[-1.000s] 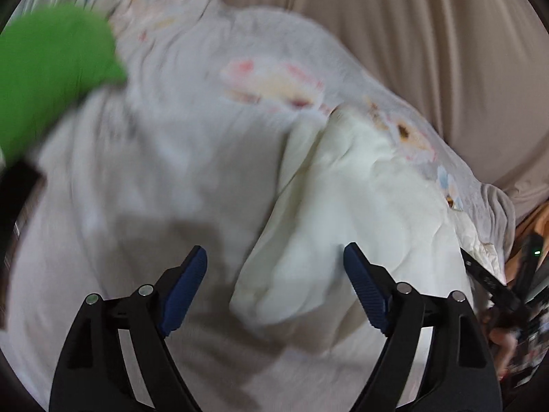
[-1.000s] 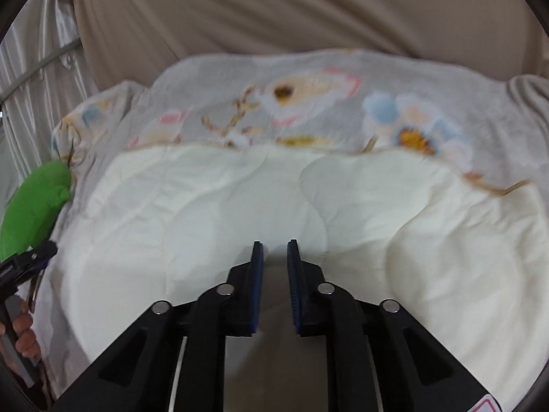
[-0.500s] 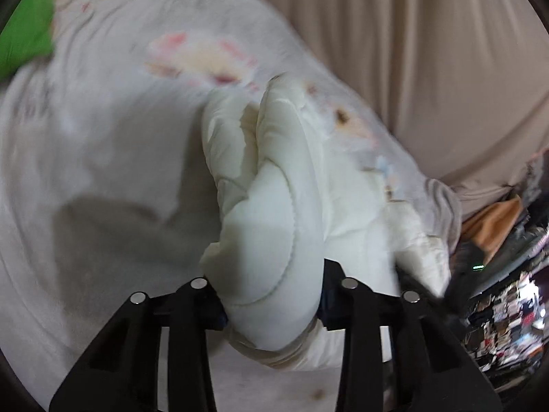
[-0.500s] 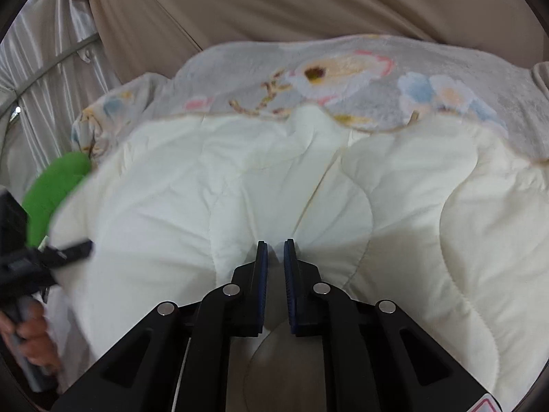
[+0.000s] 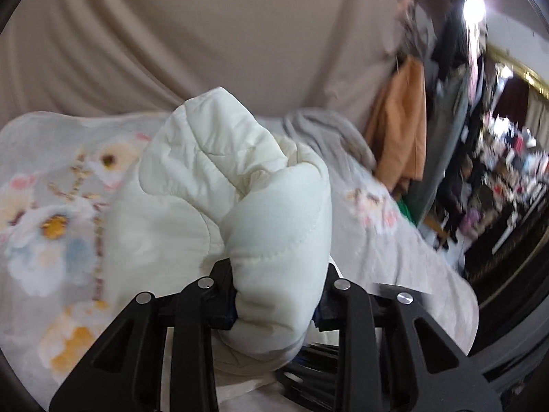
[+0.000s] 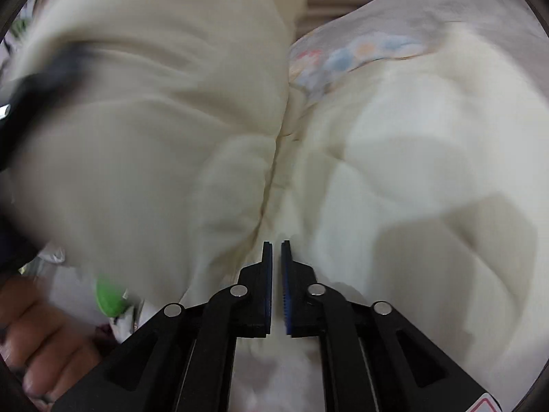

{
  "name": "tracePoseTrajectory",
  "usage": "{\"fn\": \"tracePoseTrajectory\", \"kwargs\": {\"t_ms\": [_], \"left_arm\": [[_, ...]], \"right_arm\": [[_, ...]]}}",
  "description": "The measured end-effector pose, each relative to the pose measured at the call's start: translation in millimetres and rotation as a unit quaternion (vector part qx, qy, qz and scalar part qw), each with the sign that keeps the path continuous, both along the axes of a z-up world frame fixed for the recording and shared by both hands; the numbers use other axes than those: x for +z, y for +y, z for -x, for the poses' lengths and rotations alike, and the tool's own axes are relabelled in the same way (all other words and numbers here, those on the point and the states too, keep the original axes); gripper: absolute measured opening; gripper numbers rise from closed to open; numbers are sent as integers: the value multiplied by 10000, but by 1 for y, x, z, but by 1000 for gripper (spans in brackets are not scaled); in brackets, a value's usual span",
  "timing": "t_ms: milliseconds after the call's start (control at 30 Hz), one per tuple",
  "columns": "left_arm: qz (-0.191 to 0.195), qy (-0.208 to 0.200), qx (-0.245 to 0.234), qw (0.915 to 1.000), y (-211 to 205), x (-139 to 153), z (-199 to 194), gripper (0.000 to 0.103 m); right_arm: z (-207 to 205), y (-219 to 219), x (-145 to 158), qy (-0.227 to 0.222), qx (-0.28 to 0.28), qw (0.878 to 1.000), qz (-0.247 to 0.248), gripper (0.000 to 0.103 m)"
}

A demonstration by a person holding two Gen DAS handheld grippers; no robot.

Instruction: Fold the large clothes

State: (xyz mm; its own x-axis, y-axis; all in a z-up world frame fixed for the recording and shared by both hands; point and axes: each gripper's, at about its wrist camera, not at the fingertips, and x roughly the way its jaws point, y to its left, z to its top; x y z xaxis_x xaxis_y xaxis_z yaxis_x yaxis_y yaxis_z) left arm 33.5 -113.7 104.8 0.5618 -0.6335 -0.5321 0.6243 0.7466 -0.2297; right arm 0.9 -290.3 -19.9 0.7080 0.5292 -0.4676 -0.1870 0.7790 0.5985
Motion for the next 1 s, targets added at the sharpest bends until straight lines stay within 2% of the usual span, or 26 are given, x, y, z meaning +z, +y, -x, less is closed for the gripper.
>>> {"fn": "tracePoseTrajectory", "kwargs": {"t_ms": [67,100,233,333,400,433,500,533,633,700,767,900,967,1000], "left_arm": [[-368,225,-134,9990,-41,-29,-6,29],[-587,201,-138,9980,-60,-45,-6,29],[-1207,-304,65,9922,-87,-82,12,30],[-1512,-627,113,9864,-91,-93,24,35],[-1384,-746,94,9875,-79,-83,33,40],[-1225,-747,26,9896,-72,-77,39,49],[-942,-722,-41,9929,-48,-62,49,64],[-808,-728,-36,9941,-31,-57,55,74],[-735,-824,204,9937,13,-54,71,85],[-742,-750,425,9935,39,-60,74,87],[-866,-634,707,9917,58,-70,73,93],[-1335,-359,1282,9821,74,-101,54,94],[-1415,-191,1405,9797,78,-113,44,94],[-1418,-138,1446,9792,78,-116,40,94]], "right_arm": [[33,-33,-8,-28,-377,9993,-49,11],[49,-50,-13,-23,-567,9983,-124,11],[93,-91,-25,-41,-1022,9946,-165,12],[105,-105,-26,-72,-1176,9929,-131,13],[106,-111,-16,-161,-1207,9925,-124,16],[102,-112,-11,-225,-1212,9923,-92,19],[103,-114,10,-488,-1217,9914,17,44],[100,-115,18,-618,-1179,9911,60,49],[86,-110,47,-918,-937,9912,178,63],[75,-98,60,-1040,-744,9916,219,74],[65,-82,66,-1016,-533,9930,271,77],[30,-48,69,-749,-237,9965,280,81],[16,-33,72,-671,-164,9969,386,83],[14,-30,73,-685,-223,9963,463,71]]}}
